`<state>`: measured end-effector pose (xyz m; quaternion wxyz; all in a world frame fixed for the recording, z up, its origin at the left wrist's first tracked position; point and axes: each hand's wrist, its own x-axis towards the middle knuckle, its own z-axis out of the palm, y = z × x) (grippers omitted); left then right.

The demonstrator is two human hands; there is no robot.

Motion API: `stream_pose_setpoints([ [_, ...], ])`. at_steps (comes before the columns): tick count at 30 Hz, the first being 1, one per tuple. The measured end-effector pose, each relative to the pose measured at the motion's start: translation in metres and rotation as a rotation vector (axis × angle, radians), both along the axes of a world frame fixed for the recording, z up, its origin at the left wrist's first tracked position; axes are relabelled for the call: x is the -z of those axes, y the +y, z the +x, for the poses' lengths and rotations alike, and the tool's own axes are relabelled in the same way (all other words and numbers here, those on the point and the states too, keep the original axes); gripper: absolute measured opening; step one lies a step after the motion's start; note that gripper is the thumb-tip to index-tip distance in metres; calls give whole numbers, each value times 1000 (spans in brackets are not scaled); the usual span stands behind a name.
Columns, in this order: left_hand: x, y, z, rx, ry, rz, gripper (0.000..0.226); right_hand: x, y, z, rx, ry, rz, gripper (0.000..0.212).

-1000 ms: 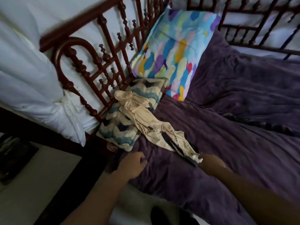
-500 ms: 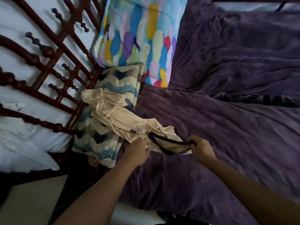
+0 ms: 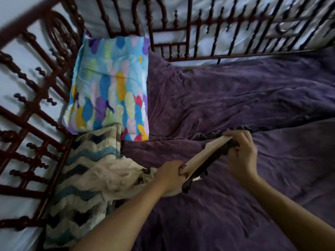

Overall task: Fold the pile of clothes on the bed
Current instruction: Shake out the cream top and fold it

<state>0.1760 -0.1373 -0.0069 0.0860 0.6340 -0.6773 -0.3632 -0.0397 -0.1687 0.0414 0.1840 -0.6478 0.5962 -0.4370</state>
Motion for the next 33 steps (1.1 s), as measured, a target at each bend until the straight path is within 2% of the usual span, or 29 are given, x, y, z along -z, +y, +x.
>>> stream_pose_setpoints([
  [2,-16,7,5,-63,120,-53,17,-25,-9,3,141,-71,70,47],
  [4,-36,13,16,-122,323,-23,22,-54,-15,13,170,-171,98,40],
  [7,-69,14,32,-300,789,222,12,-106,-18,38,31,-381,178,33],
  [9,-83,11,41,-426,976,357,21,-142,-12,57,-127,-457,212,32],
  [11,-93,5,53,-395,940,300,40,-174,-3,72,-302,-505,241,29],
  [14,-114,-5,73,-178,700,144,92,-215,15,85,-496,-573,338,25],
  [16,-138,-19,83,-98,535,-51,110,-239,27,87,-569,-654,376,25],
  [19,-174,-42,88,100,251,-400,96,-271,46,80,-620,-763,371,23],
  [21,-198,-49,81,247,202,-467,68,-290,60,72,-603,-798,369,22],
  [24,-222,-44,64,419,244,-484,25,-308,73,56,-544,-888,461,25],
  [27,-241,-44,65,272,418,-516,20,-319,84,34,-420,-973,506,26],
  [29,-257,-49,76,170,429,-578,27,-319,91,16,-319,-846,438,27],
  [31,-278,-50,84,182,381,-653,37,-310,98,0,-285,-450,360,20],
  [32,-290,-48,84,208,360,-699,39,-302,101,-5,-285,-215,357,22],
  [33,-302,-45,80,231,338,-749,39,-294,103,-8,-279,11,359,31],
])
